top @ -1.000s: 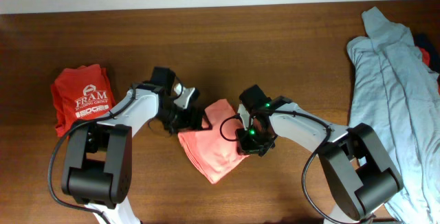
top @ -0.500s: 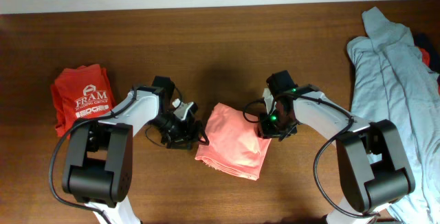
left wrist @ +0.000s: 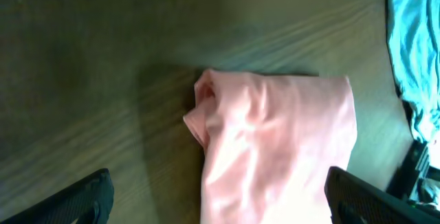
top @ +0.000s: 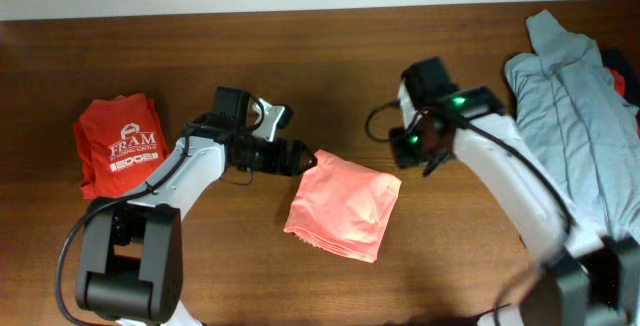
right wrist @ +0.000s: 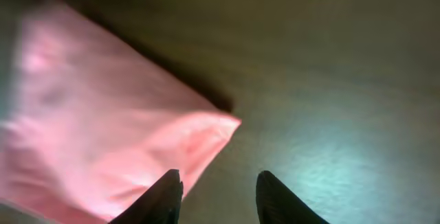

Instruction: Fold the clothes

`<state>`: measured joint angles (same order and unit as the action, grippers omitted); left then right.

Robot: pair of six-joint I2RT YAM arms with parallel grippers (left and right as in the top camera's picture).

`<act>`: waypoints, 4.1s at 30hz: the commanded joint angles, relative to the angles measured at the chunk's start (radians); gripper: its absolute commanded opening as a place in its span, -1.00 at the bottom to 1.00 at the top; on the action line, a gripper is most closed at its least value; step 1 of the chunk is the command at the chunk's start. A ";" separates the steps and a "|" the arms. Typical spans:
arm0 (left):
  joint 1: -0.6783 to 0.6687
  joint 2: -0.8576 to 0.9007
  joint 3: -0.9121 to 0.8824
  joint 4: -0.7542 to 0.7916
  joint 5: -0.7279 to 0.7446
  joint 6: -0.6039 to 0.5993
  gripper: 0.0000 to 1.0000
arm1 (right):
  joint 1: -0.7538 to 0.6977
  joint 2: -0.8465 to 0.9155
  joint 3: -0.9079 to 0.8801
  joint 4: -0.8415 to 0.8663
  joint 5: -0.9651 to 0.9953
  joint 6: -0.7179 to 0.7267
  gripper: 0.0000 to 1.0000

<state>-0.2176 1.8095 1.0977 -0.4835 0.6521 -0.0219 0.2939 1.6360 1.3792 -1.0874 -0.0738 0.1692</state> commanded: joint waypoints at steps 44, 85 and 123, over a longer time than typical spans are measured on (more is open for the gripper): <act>0.506 -0.292 0.060 -0.111 -0.519 0.039 -0.99 | -0.119 -0.218 0.134 -0.224 0.191 -0.043 -0.18; 0.845 -0.127 0.071 0.238 -0.254 -0.016 0.98 | -0.119 -0.220 0.134 -0.263 0.183 -0.042 -0.18; -0.086 -0.225 0.079 -0.314 -0.566 0.072 0.98 | -0.171 -0.177 0.134 -0.142 -0.049 -0.042 0.97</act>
<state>-0.3077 1.6283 1.1614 -0.7547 0.1257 0.0353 0.1524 1.4509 1.4998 -1.2064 -0.1028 0.1272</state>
